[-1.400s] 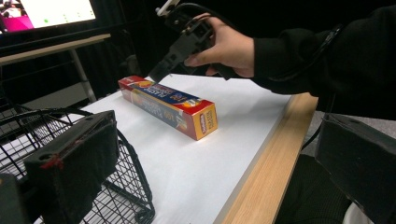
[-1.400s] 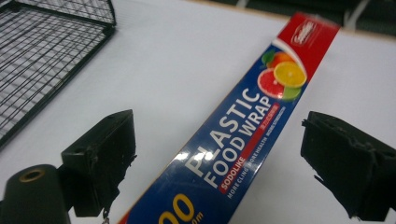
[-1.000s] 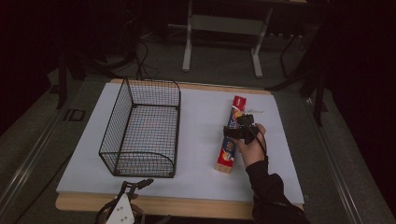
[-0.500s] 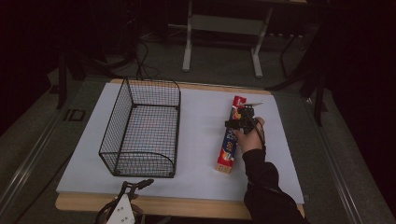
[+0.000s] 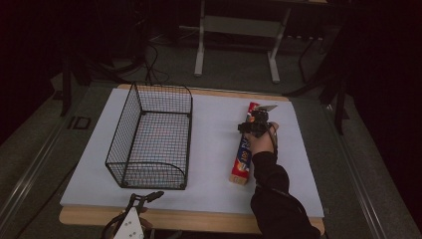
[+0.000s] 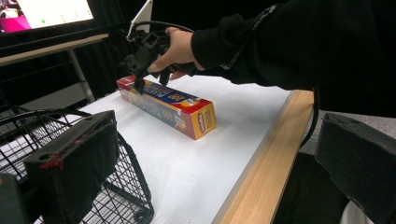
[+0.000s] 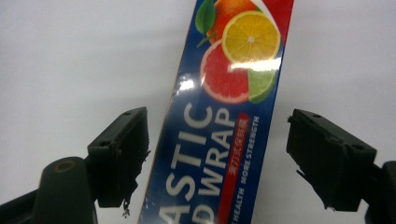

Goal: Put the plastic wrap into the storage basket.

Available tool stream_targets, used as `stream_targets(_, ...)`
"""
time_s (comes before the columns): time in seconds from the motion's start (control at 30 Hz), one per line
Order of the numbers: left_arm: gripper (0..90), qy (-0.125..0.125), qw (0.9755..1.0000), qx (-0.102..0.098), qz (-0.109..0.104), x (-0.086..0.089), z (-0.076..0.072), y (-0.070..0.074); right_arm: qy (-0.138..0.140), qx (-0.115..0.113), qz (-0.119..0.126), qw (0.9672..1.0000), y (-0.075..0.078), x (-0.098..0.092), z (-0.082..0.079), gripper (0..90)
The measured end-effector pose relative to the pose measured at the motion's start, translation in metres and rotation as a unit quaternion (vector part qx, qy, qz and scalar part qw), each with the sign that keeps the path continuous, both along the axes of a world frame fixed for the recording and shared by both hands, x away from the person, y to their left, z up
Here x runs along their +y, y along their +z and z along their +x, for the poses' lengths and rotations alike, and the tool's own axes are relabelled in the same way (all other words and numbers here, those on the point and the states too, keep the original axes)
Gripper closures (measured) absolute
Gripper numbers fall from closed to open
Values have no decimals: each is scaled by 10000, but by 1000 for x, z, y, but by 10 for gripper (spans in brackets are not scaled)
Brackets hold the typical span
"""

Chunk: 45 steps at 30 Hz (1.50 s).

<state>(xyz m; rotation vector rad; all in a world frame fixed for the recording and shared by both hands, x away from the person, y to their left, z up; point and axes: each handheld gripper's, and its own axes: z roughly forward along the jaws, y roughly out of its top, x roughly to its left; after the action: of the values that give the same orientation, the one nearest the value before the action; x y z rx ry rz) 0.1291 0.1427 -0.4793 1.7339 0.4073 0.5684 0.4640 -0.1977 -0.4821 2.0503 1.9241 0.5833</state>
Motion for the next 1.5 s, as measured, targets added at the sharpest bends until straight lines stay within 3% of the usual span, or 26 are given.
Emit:
stream_targets(0.13,3,-7,10000,-11,-5,0,-1,0,-167,133,-29,9998,-3,-2,6,207)
stream_targets(0.2,2,-8,10000,-15,-6,1,-1,0,-272,229,216,9991,-6,-6,8,208)
stream_targets(0.27,3,-19,10000,-11,-10,1,-1,0,-315,259,289,9987,-7,-8,9,210)
stream_targets(0.43,2,-37,10000,-29,22,0,-2,0,-306,424,229,9984,-12,-3,12,239)
stream_targets(0.6,2,-52,10000,-10,17,0,-1,0,-520,475,577,9958,-19,-4,12,302)
stream_targets(0.77,2,-63,10000,-16,49,-1,-2,0,-710,486,593,9945,-22,-1,11,310)
stream_targets(1.0,2,-88,9999,0,63,-1,-2,0,-725,482,96,9962,-15,9,11,379)
stream_targets(1.13,3,-93,9999,3,54,-1,-2,0,-824,515,188,9951,-13,6,11,390)
stream_targets(1.2,3,-93,9999,5,57,-1,-2,0,-773,516,36,9957,-12,6,10,392)
stream_targets(1.3,3,-100,9999,6,48,0,-2,0,-781,495,17,9957,-11,3,9,393)
stream_targets(1.4,3,-103,9999,28,53,-1,-2,0,-688,348,-121,9970,-6,1,8,394)
stream_targets(1.5,3,-112,9999,24,94,-2,-1,-1,-578,195,-71,9981,2,-2,6,394)
